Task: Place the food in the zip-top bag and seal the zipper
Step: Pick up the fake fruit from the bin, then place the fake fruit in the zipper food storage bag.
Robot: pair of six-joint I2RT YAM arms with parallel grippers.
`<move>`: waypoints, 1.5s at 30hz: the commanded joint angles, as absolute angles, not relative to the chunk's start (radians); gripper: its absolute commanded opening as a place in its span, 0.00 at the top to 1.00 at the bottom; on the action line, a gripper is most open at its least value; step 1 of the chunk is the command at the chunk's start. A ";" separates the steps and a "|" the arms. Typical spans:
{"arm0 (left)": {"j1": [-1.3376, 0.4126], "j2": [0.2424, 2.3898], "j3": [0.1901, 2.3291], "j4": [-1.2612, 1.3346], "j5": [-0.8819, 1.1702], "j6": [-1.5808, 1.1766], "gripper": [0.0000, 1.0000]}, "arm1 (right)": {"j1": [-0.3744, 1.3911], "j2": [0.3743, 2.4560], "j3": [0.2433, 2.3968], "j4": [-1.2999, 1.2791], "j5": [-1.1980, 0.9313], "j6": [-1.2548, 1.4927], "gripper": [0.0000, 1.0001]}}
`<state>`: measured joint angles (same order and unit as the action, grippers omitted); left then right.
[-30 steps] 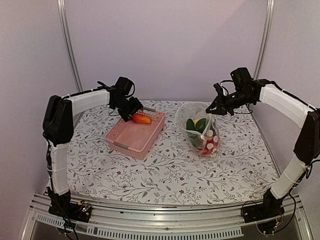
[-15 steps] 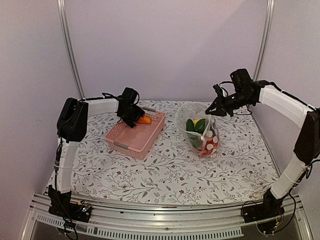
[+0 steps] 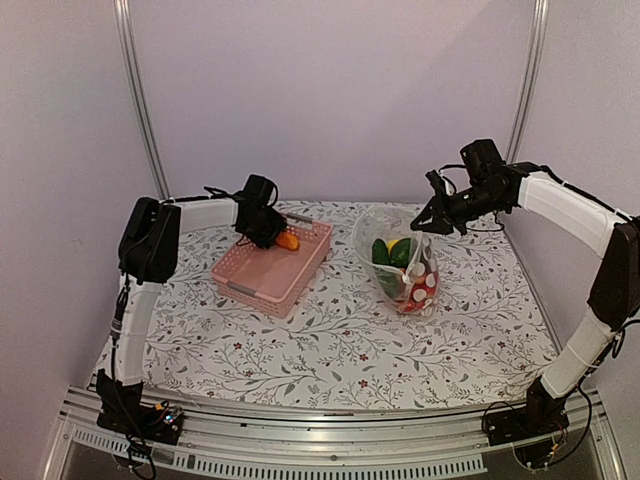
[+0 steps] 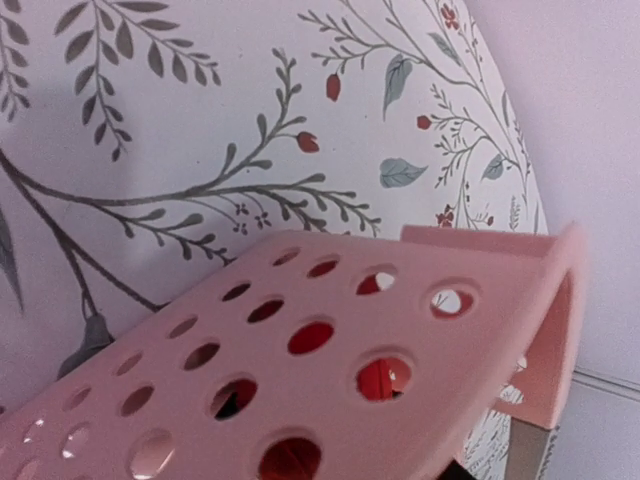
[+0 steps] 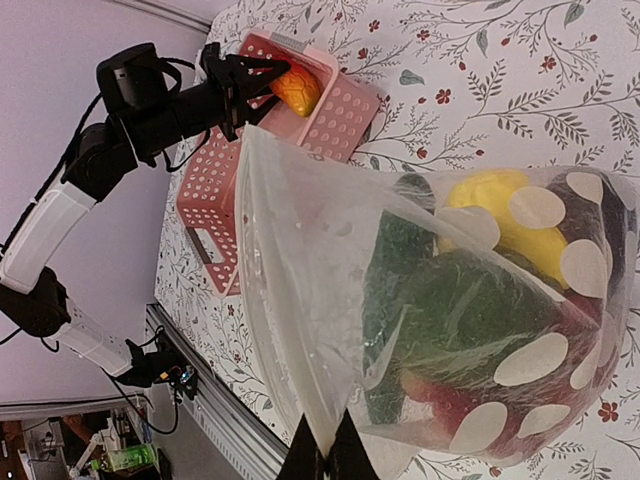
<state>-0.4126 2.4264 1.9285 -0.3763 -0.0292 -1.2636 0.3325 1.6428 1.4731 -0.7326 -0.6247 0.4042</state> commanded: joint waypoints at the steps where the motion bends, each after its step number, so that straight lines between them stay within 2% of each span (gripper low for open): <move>1: -0.427 2.260 1.841 -0.361 -0.010 -1.197 0.71 | 0.328 1.607 1.475 -0.719 -0.632 0.405 1.00; 6: -0.466 2.062 1.703 -0.307 0.108 -1.092 0.72 | 0.329 1.602 1.479 -0.718 -0.642 0.408 1.00; 10: -0.492 1.962 1.611 -0.166 0.336 -0.955 0.75 | 0.329 1.597 1.468 -0.722 -0.644 0.402 1.00; 13: -0.524 1.947 1.651 -0.132 0.529 -0.845 0.76 | 0.328 1.593 1.458 -0.722 -0.652 0.404 1.00; 20: -0.657 2.036 1.824 -0.177 0.696 -0.704 0.77 | 0.328 1.588 1.467 -0.729 -0.657 0.408 1.00; 29: -0.750 2.185 1.960 -0.215 0.666 -0.715 0.77 | 0.329 1.585 1.462 -0.730 -0.653 0.411 1.00; 37: -0.786 2.217 1.874 -0.150 0.627 -0.829 0.79 | 0.328 1.596 1.483 -0.730 -0.657 0.418 1.00; 41: -0.794 2.272 1.913 -0.189 0.616 -0.848 0.71 | 0.328 1.603 1.478 -0.726 -0.671 0.428 1.00; 45: -0.794 2.345 2.040 -0.258 0.614 -0.874 0.52 | 0.328 1.603 1.467 -0.727 -0.680 0.420 1.00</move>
